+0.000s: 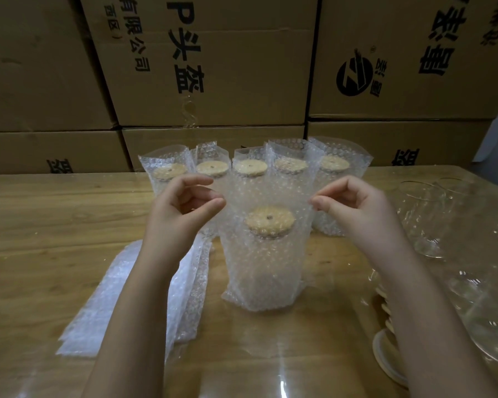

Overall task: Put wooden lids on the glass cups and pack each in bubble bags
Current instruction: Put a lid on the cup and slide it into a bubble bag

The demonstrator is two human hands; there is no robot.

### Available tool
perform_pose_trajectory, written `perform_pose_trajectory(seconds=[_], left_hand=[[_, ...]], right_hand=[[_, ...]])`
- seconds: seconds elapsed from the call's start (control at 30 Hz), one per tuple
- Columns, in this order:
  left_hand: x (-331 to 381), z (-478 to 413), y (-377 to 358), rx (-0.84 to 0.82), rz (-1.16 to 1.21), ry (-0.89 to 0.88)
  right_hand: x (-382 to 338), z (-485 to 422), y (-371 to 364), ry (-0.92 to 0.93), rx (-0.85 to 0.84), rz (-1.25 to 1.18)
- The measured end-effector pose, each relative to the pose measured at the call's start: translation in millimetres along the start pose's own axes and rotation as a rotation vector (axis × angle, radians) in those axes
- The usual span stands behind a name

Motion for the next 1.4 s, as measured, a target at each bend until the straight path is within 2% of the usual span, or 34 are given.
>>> perform_pose_trajectory(seconds=[0.07,0.13,0.23,0.3,0.33,0.43,0.67,0.9,1.03,1.13,1.2,1.23,1.3,1.4], left_hand=[[-7.3,-0.1,0.7,-0.047,0.061,0.037],[-19.0,1.7,1.0,-0.252,0.049,0.15],[-37.4,12.7,-9.2,-0.651,-0.131,0.361],[-45.5,16.0,-22.9,-0.731,-0.207,0.375],[-48.7,15.9,-30.7,-0.736,-0.217,0.351],[-55.2,15.0,-44.2,-0.697,-0.142,0.31],[-67.6,12.6,-31.6,-0.531,-0.01,0.365],[-62.6,10.4,-51.3,-0.507,-0.025,0.32],[-68.0,8.1,-47.0,-0.35,0.013,0.375],[-71.5,5.4,-39.5,-0.177,0.003,0.381],[-73.6,1.9,-32.0,-0.035,-0.011,0.382],[-75.0,0.0,-28.3,0.024,-0.027,0.381],[-77.5,-2.4,-21.0,0.132,-0.08,0.382],[-77.4,-7.5,-17.4,0.222,-0.166,0.355]], right_hand=[[1.2,0.0,0.8,-0.013,0.021,-0.059],[5.8,-0.5,4.5,-0.063,-0.052,-0.143],[14.5,4.6,1.2,-0.211,-0.461,-0.121],[20.2,9.8,-6.6,-0.266,-0.666,0.008],[22.2,10.3,-11.5,-0.265,-0.715,0.05],[27.6,8.1,-25.4,-0.229,-0.718,0.057],[31.6,3.2,-32.7,-0.159,-0.62,-0.048],[34.8,-0.6,-32.1,-0.142,-0.459,-0.046],[44.9,-5.3,-41.4,-0.147,-0.247,-0.21],[66.0,-5.0,-63.0,-0.231,0.04,-0.41],[82.3,1.5,-78.4,-0.231,0.213,-0.345],[91.9,5.9,-86.4,-0.228,0.233,-0.291],[108.2,15.7,-101.6,-0.241,0.161,-0.214],[118.8,20.5,-108.5,-0.277,0.095,-0.217]])
Point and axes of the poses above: each hand's wrist, its own z-axis away from the middle knuckle, its own y-axis out of the back of the hand, x = y × z, the point moved 3 cm from there along -z, towards the middle knuckle, and after that the axes turned 7 degrees about -x, right-handed, at the moved point
